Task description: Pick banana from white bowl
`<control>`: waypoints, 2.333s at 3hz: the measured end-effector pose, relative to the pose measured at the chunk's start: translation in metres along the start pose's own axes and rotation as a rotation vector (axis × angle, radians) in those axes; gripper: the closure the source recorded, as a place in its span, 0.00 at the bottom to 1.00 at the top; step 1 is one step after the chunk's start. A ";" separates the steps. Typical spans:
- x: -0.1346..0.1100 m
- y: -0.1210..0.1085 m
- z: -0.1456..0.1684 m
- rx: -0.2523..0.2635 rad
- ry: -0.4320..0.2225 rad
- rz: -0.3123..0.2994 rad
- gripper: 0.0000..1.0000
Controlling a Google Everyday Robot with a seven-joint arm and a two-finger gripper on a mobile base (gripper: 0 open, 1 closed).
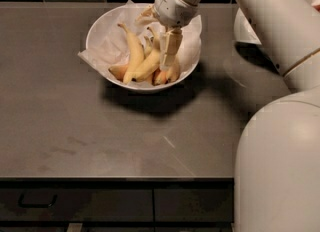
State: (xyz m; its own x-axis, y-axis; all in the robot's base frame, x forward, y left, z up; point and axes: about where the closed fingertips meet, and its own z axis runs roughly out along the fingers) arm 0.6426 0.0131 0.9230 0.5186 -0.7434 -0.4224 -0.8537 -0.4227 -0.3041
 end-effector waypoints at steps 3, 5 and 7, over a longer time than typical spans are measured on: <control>0.014 0.009 0.018 -0.010 -0.011 0.018 0.14; 0.018 0.012 0.025 -0.019 -0.021 0.025 0.15; 0.023 0.014 0.032 -0.034 -0.033 0.034 0.37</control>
Offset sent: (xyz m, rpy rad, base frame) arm -0.0067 -0.0134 -0.0223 -0.0041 0.0312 -0.0041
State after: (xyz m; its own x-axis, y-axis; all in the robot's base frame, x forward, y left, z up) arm 0.6439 0.0068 0.8817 0.4904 -0.7404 -0.4596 -0.8715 -0.4154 -0.2607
